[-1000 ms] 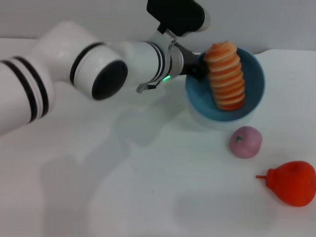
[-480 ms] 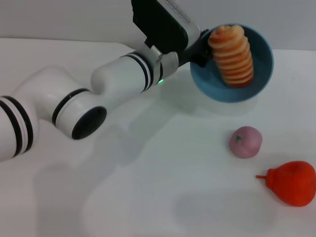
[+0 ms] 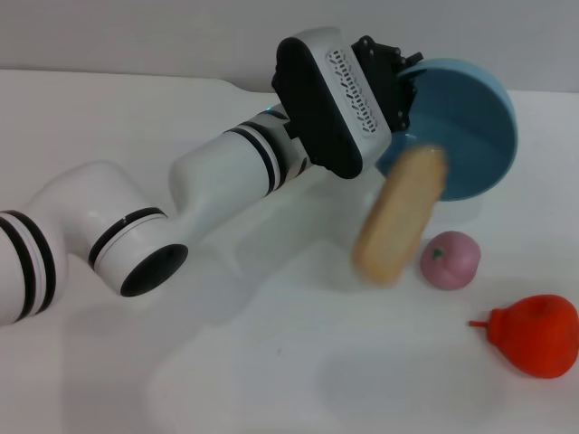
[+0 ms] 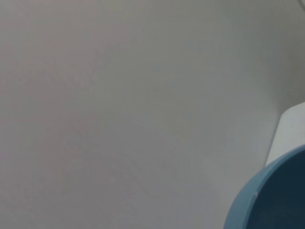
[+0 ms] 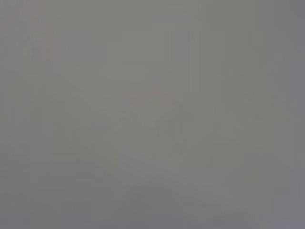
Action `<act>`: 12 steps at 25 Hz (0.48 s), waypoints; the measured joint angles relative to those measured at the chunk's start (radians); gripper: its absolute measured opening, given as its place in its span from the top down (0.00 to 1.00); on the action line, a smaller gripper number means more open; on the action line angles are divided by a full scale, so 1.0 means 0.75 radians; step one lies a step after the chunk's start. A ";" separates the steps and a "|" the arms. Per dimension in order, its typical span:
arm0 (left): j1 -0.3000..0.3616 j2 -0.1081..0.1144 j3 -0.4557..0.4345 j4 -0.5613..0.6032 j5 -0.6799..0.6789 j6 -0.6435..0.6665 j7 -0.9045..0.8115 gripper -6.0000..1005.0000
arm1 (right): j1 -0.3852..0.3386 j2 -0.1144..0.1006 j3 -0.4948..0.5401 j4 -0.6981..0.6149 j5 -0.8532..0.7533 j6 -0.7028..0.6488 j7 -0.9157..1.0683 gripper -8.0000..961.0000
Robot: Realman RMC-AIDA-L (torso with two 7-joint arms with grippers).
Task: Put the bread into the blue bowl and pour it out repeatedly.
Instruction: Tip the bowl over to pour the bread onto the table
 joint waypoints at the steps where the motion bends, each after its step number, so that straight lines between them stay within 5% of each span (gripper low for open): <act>1: -0.004 0.000 0.003 0.000 -0.002 -0.002 0.002 1.00 | 0.002 0.000 0.000 0.002 -0.001 0.000 0.000 0.56; 12: -0.007 0.000 -0.008 -0.018 -0.042 0.002 -0.015 0.99 | 0.017 -0.004 -0.013 0.005 -0.006 0.000 0.000 0.55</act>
